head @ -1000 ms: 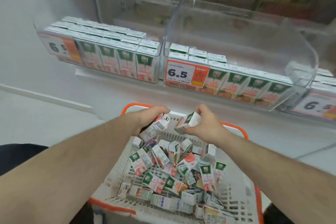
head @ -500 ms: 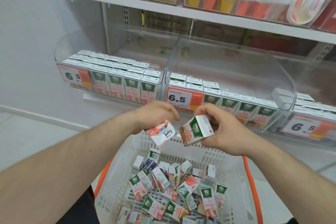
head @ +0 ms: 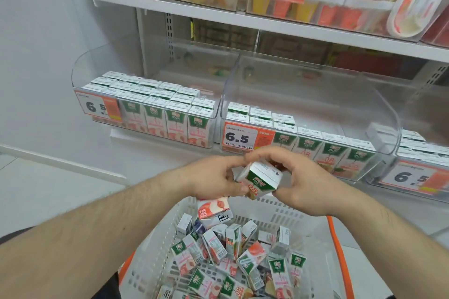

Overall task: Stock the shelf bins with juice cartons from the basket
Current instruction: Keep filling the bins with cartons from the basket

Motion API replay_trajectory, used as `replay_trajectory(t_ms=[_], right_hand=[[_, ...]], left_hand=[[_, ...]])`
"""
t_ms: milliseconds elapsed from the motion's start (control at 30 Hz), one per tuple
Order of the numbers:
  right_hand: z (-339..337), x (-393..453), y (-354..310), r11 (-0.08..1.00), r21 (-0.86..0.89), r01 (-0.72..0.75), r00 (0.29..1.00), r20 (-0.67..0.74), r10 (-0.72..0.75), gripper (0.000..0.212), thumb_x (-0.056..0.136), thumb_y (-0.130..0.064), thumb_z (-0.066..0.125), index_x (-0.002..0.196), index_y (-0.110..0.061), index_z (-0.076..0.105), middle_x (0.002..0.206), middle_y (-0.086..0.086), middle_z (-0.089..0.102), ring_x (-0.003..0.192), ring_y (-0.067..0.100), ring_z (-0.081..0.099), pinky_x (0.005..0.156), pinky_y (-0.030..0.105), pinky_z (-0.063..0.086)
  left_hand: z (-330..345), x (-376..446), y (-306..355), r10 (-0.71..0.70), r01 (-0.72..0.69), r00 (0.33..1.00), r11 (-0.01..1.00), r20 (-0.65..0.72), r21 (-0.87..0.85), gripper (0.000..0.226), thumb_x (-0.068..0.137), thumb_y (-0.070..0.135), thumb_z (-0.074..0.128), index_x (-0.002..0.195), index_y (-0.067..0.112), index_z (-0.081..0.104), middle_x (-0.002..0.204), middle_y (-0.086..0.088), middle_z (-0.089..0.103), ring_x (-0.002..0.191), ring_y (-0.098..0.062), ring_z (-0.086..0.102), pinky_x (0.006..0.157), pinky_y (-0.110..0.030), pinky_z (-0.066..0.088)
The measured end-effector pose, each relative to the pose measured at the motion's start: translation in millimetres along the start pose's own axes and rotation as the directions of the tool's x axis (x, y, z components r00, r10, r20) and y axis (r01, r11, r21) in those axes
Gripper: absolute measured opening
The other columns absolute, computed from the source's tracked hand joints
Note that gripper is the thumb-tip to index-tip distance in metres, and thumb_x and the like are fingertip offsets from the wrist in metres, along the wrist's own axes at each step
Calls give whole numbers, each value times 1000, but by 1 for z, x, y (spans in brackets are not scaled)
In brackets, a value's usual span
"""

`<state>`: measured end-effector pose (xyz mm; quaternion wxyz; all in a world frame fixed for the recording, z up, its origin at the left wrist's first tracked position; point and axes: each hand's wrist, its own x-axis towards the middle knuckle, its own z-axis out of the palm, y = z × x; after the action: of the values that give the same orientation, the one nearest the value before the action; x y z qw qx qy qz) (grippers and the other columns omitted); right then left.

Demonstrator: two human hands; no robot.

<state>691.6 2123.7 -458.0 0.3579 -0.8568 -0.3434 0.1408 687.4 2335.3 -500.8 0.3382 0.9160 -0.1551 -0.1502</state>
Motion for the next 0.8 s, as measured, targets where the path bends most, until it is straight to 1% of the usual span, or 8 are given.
replay_trajectory(t_ms=[100, 267, 400, 500, 600, 700, 767, 800], right_hand=[[-6, -5, 1, 1000, -12, -12, 989, -145, 10, 81, 70, -3, 59, 130, -55, 40, 125, -28, 52, 113, 2, 52, 96, 26, 45], [-12, -11, 9, 1000, -19, 17, 946, -324, -22, 75, 62, -21, 61, 127, -52, 40, 123, -29, 54, 103, 7, 56, 87, 29, 47], [-7, -7, 8, 997, -45, 57, 925, -373, -70, 63, 67, -47, 68, 123, -55, 42, 122, -27, 54, 101, 2, 55, 84, 17, 44], [-6, 2, 7, 967, -225, 122, 877, -431, -211, 43, 80, -33, 67, 122, -34, 59, 112, -19, 60, 96, -1, 55, 84, 15, 41], [-31, 7, 7, 948, -291, 125, 763, -583, -279, 38, 83, -23, 64, 120, -17, 64, 106, -9, 63, 92, 1, 54, 84, 7, 39], [-70, 8, 13, 979, -203, -24, 666, -733, -136, 37, 91, -18, 64, 128, -18, 60, 117, -6, 63, 102, 6, 55, 87, 6, 38], [-85, 9, 25, 982, -121, -143, 643, -766, 0, 43, 94, -16, 62, 136, -21, 56, 126, -5, 61, 104, 7, 55, 86, 2, 36], [-90, 10, 32, 975, -97, -199, 641, -765, 54, 45, 95, -17, 61, 138, -23, 54, 128, -4, 60, 105, 10, 55, 89, 7, 38]], left_hand=[[2, 1, -6, 29, -36, 983, 999, -182, -33, 47, 87, 40, 67, 127, 55, 46, 58, 16, 51, 54, -4, 48, 60, -28, 44], [3, 3, -3, 57, -124, 926, 980, -372, -157, 48, 87, 38, 68, 124, 59, 46, 71, 29, 62, 65, 1, 57, 67, -30, 49], [5, 5, 10, 65, -134, 890, 983, -452, -124, 46, 82, 51, 61, 123, 63, 43, 70, 5, 65, 67, -18, 62, 67, -40, 52], [4, 5, 19, 82, -102, 884, 995, -461, -18, 46, 89, 51, 58, 127, 62, 34, 69, 0, 62, 66, -15, 60, 63, -36, 48], [2, 9, 25, 62, -32, 870, 997, -490, 68, 55, 95, 49, 50, 144, 52, 25, 65, 5, 61, 62, -4, 56, 61, -29, 44], [1, 14, 22, 4, 55, 868, 993, -496, 106, 61, 99, 48, 42, 150, 48, 9, 65, 1, 65, 61, -7, 60, 62, -24, 46], [2, 18, 20, -19, 88, 874, 989, -485, 119, 61, 99, 46, 40, 150, 49, 5, 64, 0, 65, 59, -9, 60, 57, -21, 42], [3, 20, 19, -27, 100, 877, 987, -479, 127, 62, 99, 44, 40, 150, 49, 4, 64, 0, 65, 58, -9, 60, 56, -22, 42]])
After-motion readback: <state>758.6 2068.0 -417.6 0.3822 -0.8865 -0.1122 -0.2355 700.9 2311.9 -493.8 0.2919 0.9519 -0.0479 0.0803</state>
